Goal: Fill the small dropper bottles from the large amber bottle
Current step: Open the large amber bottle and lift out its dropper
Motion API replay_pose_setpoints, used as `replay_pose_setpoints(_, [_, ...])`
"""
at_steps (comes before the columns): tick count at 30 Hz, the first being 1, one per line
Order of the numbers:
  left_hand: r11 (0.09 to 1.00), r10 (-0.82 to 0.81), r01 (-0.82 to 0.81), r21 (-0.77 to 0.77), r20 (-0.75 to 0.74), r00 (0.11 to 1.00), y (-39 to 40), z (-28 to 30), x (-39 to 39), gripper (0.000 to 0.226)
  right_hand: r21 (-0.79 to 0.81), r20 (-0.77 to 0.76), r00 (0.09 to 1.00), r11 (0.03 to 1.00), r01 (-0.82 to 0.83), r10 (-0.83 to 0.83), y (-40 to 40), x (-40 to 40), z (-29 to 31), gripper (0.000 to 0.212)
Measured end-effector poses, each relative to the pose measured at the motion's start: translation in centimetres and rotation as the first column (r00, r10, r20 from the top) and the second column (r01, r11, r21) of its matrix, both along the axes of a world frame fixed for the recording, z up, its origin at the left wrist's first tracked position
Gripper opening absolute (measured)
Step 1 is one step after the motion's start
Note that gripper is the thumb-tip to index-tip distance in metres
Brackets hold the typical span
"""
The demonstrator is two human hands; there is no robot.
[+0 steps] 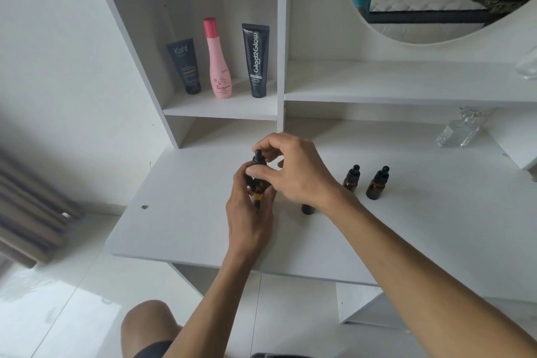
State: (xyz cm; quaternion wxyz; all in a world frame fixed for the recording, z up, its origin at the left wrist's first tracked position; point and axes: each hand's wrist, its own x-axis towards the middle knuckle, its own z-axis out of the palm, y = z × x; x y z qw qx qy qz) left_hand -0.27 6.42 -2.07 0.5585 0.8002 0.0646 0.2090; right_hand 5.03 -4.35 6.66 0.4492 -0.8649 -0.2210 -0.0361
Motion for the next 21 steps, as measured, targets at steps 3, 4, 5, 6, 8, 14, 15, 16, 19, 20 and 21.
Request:
replay_pose_setpoints(3, [1.0, 0.005, -0.005, -0.008, -0.006, 1.0, -0.05, -0.04, -0.01, 0.051, -0.005, -0.004, 1.0, 1.0, -0.012, 0.012, -0.19, 0.14, -0.03, 0.027])
replay_pose_setpoints(4, [1.0, 0.007, -0.007, -0.016, -0.009, 1.0, -0.05, -0.03, 0.0, 0.051, -0.013, -0.007, 1.0, 1.0, -0.019, 0.019, -0.26, 0.12, 0.01, 0.029])
replay_pose_setpoints(5, [1.0, 0.008, -0.008, -0.021, -0.01, 1.0, -0.04, -0.03, 0.01, 0.051, -0.015, -0.013, 1.0, 1.0, -0.023, 0.022, -0.27, 0.05, 0.02, 0.03])
replay_pose_setpoints(6, [1.0, 0.009, -0.009, -0.023, -0.008, 1.0, -0.05, -0.02, 0.04, 0.051, -0.013, -0.017, 1.0, 1.0, -0.02, 0.02, -0.25, 0.03, 0.01, 0.031])
replay_pose_setpoints(8, [1.0, 0.007, -0.007, -0.023, -0.005, 1.0, -0.1, 0.05, -0.03, 0.052, -0.001, -0.013, 1.0, 1.0, -0.008, 0.008, -0.15, 0.06, -0.12, 0.029])
replay_pose_setpoints(14, [0.999, -0.003, 0.003, -0.041, -0.003, 1.0, -0.02, 0.1, 0.03, 0.049, -0.008, -0.012, 1.0, 1.0, -0.022, 0.022, 0.2, 0.18, -0.25, 0.026])
replay_pose_setpoints(15, [0.999, -0.004, 0.004, -0.037, 0.002, 1.0, -0.01, 0.13, 0.05, 0.048, 0.001, -0.017, 1.0, 1.0, -0.025, 0.025, 0.26, 0.19, -0.26, 0.025])
replay_pose_setpoints(16, [0.999, -0.004, 0.004, -0.032, 0.006, 1.0, -0.01, 0.19, 0.06, 0.046, 0.011, -0.019, 0.999, 1.0, -0.03, 0.03, 0.32, 0.23, -0.28, 0.022])
replay_pose_setpoints(19, [0.999, -0.012, 0.013, -0.047, 0.011, 1.0, -0.11, 0.34, -0.07, 0.047, 0.01, -0.003, 0.999, 0.999, -0.035, 0.036, 0.38, 0.42, -0.15, 0.013])
replay_pose_setpoints(20, [0.999, -0.017, 0.018, -0.048, 0.014, 1.0, -0.22, 0.36, -0.09, 0.048, 0.006, 0.005, 0.999, 0.999, -0.036, 0.036, 0.26, 0.51, -0.04, 0.01])
replay_pose_setpoints(21, [0.999, -0.019, 0.02, -0.044, 0.02, 1.0, -0.27, 0.38, -0.11, 0.048, -0.001, 0.009, 0.999, 0.999, -0.039, 0.039, 0.18, 0.59, 0.05, 0.008])
